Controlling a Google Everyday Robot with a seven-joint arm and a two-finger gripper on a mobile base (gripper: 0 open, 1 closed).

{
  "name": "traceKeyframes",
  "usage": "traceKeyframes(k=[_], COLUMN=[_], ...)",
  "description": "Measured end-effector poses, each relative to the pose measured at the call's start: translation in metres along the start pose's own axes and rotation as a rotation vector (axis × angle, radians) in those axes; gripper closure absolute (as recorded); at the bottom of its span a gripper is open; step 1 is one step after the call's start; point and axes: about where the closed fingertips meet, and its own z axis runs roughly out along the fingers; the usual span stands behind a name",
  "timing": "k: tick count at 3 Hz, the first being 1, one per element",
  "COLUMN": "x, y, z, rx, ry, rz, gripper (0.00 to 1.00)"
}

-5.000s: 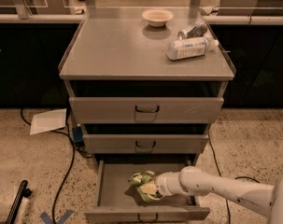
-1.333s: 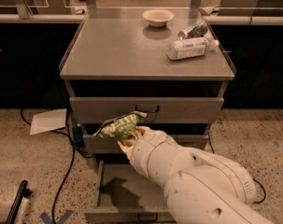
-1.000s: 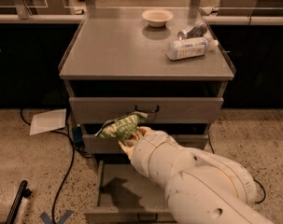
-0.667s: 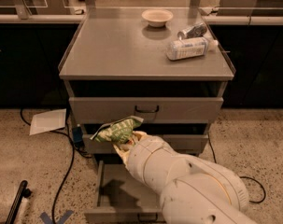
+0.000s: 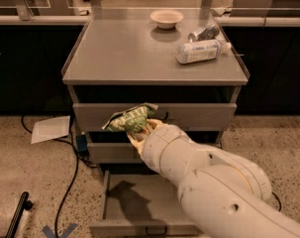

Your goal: Pick green jalapeno chip bag from bottom drawer and place on counter

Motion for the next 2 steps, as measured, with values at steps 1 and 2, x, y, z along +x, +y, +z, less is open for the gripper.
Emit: traceKeyframes(k=[1, 2], x=[-0.019, -0.040], y=[-0.028, -0.047], z=[0.018, 0.053], rx=[-0.023, -0.093], ry=[-0.022, -0.044], rz=[-0.065, -0.114], gripper=[1.00, 1.00])
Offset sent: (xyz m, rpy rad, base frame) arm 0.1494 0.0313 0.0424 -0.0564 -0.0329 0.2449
